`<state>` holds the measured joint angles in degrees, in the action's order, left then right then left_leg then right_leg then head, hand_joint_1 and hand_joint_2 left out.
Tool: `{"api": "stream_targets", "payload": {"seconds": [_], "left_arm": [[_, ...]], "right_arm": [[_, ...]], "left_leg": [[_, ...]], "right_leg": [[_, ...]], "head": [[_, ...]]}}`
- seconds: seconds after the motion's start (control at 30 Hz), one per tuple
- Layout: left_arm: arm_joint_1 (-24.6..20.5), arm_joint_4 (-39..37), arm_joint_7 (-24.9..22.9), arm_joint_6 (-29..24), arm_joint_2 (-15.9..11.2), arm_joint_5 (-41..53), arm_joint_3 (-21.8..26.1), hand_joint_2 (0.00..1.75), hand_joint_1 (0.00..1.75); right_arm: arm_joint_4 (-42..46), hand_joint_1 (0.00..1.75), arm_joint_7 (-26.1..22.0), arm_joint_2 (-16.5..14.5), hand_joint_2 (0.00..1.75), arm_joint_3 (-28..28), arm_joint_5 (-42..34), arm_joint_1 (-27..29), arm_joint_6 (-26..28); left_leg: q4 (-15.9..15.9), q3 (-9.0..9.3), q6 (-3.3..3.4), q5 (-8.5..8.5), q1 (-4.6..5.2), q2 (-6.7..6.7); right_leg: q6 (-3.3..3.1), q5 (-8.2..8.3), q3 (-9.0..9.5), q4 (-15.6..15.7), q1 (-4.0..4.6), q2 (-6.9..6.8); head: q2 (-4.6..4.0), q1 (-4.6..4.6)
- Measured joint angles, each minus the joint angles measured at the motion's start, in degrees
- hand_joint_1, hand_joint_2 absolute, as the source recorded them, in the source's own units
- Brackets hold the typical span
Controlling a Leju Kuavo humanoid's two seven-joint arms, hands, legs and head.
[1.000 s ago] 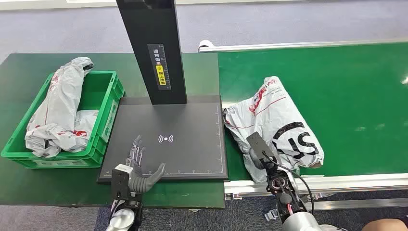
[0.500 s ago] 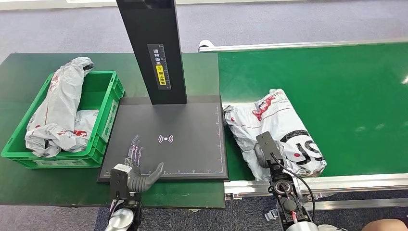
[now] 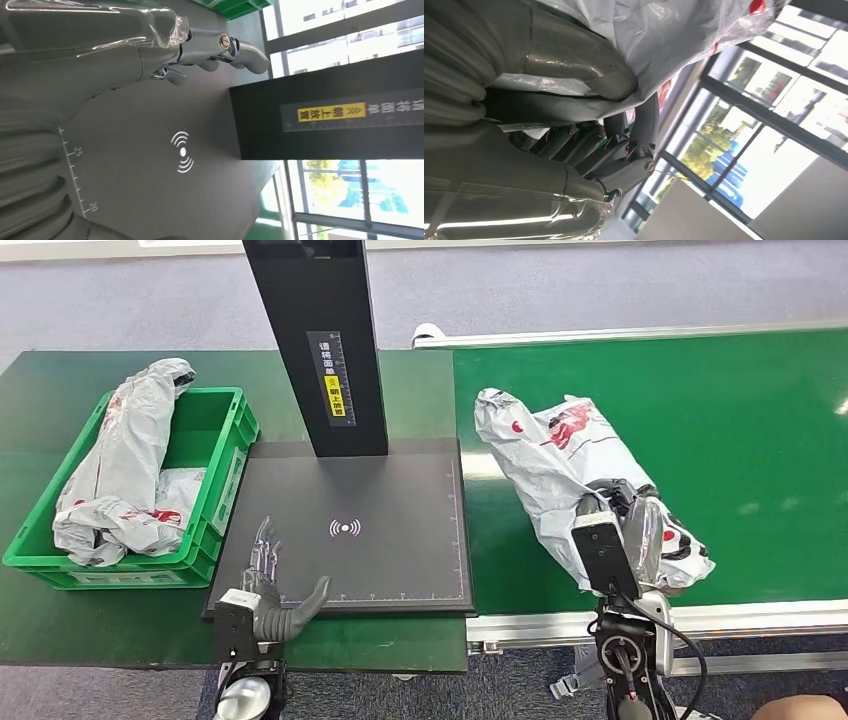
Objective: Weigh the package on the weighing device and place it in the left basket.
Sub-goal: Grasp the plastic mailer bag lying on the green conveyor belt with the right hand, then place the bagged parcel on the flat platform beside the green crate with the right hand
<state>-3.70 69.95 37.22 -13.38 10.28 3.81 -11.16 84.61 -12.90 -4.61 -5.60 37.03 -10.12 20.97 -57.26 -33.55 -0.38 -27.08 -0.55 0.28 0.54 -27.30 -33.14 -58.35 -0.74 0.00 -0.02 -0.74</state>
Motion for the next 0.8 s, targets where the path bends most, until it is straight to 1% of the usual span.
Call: {"api": "stream_targets", "payload": {"seconds": [0.07, 0.13, 0.2, 0.33, 0.47, 0.63, 0.67, 0.73, 0.8], "left_arm": [[-0.37, 0.72, 0.55, -0.52, -0.13, 0.04, 0.64, 1.75, 0.0], [-1.22, 1.48, 0.81, -0.8, -0.44, -0.09, 1.76, 1.75, 0.0], [-2.17, 2.06, 0.9, -0.83, -0.83, -0.26, 2.97, 1.75, 0.0], [-2.94, 2.7, 0.95, -0.83, -1.31, -0.29, 4.55, 1.75, 0.0], [-3.18, 2.84, 1.13, -0.92, -1.46, -0.23, 5.28, 1.75, 0.0], [-3.51, 3.01, 1.55, -1.81, -1.73, -0.17, 6.1, 1.75, 0.0], [-3.82, 3.09, 1.54, -2.09, -1.87, -0.21, 6.57, 1.75, 0.0], [-4.9, 3.44, 0.81, -3.05, -2.54, -0.28, 9.06, 1.75, 0.0], [-5.48, 3.75, -0.22, -3.58, -3.12, -0.28, 11.7, 1.75, 0.0]], "right_arm": [[0.89, 1.75, -0.7, 0.45, 1.75, -1.17, -2.75, -1.1, -4.19], [1.04, 1.75, -0.93, 0.84, 1.75, -2.83, -6.11, -3.11, -9.95], [0.78, 1.75, -0.98, 1.01, 1.75, -4.62, -8.17, -5.23, -13.51], [-0.04, 1.75, -1.09, 1.29, 1.75, -6.72, -9.07, -7.82, -14.35], [-0.64, 1.75, -1.13, 1.59, 1.75, -7.7, -9.23, -8.53, -14.71], [-2.16, 1.75, -0.61, 1.66, 1.75, -8.72, -10.11, -10.03, -17.2], [-3.35, 1.75, -0.43, 1.51, 1.75, -9.2, -10.83, -10.87, -18.21], [-10.07, 1.75, -0.17, 0.3, 1.75, -11.32, -13.68, -14.29, -20.92], [-17.14, 1.75, -0.42, -1.17, 1.75, -13.21, -15.69, -16.97, -21.92]], "left_leg": [[0.0, 0.0, 0.0, 0.01, 0.0, 0.03], [0.0, 0.02, 0.0, 0.03, 0.0, 0.04], [0.0, 0.04, -0.01, 0.05, -0.01, 0.01], [0.0, 0.03, -0.01, 0.06, -0.02, -0.02], [0.0, -0.03, -0.01, 0.05, -0.01, -0.03], [0.0, -0.07, -0.01, 0.04, 0.0, 0.01], [0.0, -0.05, -0.01, 0.05, -0.01, 0.02], [0.01, 0.01, -0.03, 0.08, -0.05, 0.03], [0.01, 0.03, -0.06, 0.12, -0.09, 0.02]], "right_leg": [[0.0, 0.02, 0.01, -0.01, 0.0, 0.01], [0.0, 0.03, 0.01, -0.01, 0.0, 0.01], [0.0, 0.03, 0.01, -0.01, 0.01, -0.01], [0.0, 0.02, 0.01, -0.03, 0.02, -0.03], [0.01, 0.01, -0.01, -0.02, 0.01, -0.02], [0.0, 0.02, -0.02, -0.02, 0.01, -0.01], [0.0, 0.02, -0.02, -0.02, 0.01, 0.0], [-0.01, 0.03, 0.0, -0.04, 0.06, 0.0], [-0.02, 0.03, 0.02, -0.07, 0.11, -0.01]], "head": [[-0.01, -0.01], [-0.01, 0.01], [-0.01, 0.02], [0.0, 0.01], [-0.01, -0.01], [-0.01, 0.0], [-0.01, 0.0], [-0.01, 0.0], [-0.01, 0.01]]}}
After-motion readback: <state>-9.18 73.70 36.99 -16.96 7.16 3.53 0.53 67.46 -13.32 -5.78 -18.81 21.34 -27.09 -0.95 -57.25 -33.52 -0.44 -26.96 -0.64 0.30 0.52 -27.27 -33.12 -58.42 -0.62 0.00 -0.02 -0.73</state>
